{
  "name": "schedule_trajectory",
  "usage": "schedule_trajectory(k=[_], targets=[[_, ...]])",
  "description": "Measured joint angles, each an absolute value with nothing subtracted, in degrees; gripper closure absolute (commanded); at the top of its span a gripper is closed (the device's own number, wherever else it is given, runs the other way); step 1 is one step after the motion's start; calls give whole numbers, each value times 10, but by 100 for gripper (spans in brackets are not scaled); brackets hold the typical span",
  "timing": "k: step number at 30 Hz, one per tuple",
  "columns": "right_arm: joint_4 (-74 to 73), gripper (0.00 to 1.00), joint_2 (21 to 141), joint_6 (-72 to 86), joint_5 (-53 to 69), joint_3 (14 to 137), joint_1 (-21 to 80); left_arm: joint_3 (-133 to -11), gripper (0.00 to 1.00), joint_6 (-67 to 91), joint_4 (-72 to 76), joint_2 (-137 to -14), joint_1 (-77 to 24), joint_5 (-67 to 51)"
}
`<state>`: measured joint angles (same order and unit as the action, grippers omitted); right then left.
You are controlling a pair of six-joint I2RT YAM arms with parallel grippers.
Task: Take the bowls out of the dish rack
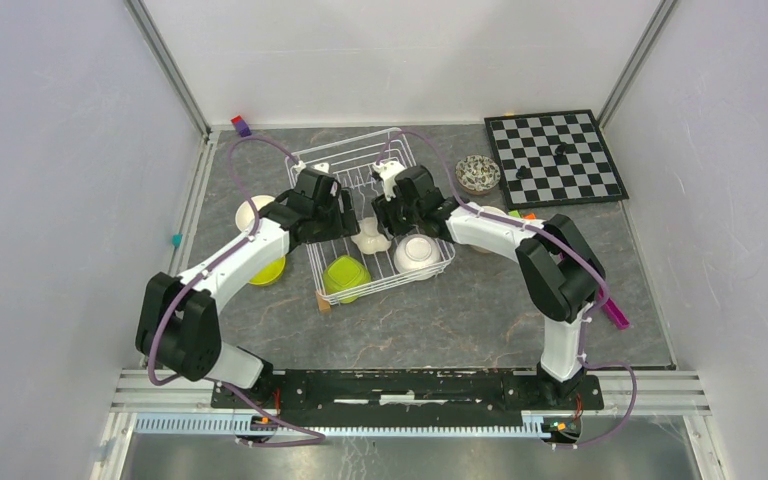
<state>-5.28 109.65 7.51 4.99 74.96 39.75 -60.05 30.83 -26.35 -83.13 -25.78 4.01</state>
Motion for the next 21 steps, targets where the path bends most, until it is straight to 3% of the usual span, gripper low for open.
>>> schedule_trajectory(k=[4, 8, 15, 21], targets=[[-55, 60, 1100, 70, 39, 754, 396, -601, 21, 308, -255, -835, -258, 35], [-62, 63, 1107, 61, 23, 766, 394, -601, 20, 309, -251, -844, -258, 25], [-79, 64, 1107, 55, 10, 764, 382, -601, 7, 321, -225, -848, -257, -8], [-79, 64, 1107, 51, 22, 760, 379, -594, 8, 352, -171, -866, -257, -54]])
